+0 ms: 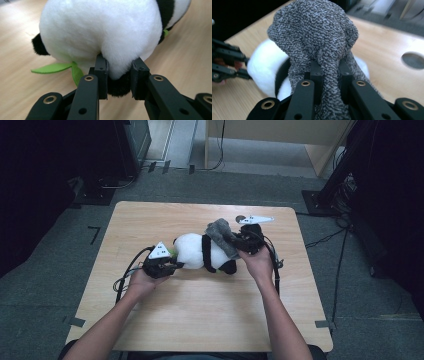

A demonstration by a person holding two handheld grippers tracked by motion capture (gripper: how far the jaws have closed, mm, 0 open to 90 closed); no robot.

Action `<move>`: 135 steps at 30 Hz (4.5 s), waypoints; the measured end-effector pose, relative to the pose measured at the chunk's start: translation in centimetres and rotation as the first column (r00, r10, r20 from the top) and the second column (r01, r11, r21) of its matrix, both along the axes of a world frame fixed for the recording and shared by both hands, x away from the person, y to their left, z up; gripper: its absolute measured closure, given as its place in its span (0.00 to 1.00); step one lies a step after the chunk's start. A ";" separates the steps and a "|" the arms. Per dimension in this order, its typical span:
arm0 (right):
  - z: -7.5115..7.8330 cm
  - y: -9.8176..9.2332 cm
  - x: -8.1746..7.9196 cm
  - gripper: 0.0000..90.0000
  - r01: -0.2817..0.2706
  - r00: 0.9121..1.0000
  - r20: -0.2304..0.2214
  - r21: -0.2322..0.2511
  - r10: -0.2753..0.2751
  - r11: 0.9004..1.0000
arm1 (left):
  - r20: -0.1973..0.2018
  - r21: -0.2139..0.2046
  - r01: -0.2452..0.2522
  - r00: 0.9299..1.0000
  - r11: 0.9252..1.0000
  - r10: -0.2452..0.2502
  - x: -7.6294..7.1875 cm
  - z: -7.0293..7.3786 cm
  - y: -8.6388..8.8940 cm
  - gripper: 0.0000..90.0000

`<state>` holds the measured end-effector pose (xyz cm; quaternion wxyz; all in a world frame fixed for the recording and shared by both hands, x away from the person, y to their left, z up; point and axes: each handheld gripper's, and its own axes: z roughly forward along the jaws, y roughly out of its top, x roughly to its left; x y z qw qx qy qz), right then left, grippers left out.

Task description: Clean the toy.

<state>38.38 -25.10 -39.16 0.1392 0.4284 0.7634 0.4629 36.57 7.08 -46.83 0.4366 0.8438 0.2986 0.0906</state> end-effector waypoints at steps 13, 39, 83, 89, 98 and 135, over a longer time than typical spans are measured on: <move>2.6 4.4 -4.1 0.89 -0.180 0.984 0.028 0.134 0.178 0.974 | -0.267 -0.096 -0.083 0.962 0.992 0.054 0.7 4.9 -0.3 0.81; -2.3 1.3 -4.4 0.90 -0.003 0.990 0.142 -0.088 0.016 0.996 | -0.341 -0.152 -0.083 0.940 0.985 0.027 1.5 3.3 0.2 0.83; -3.1 1.0 -4.8 0.89 -0.031 0.983 0.183 -0.022 0.035 0.999 | -0.273 -0.131 -0.065 0.962 0.989 0.027 0.4 3.5 -1.1 0.83; -3.2 -1.4 -4.5 0.89 0.028 0.984 0.177 -0.010 -0.026 1.000 | -0.259 -0.130 -0.061 0.966 0.990 0.025 0.4 3.6 -1.1 0.83; -3.9 -5.1 -3.5 0.89 0.154 0.980 0.123 0.014 -0.155 0.988 | -0.235 -0.116 -0.055 0.972 0.992 0.027 0.3 3.5 -0.9 0.83; -1.6 -0.5 -3.4 0.88 0.051 0.988 0.144 0.043 -0.056 0.998 | -0.126 -0.083 0.023 0.992 0.996 -0.033 -2.2 1.0 -2.3 0.77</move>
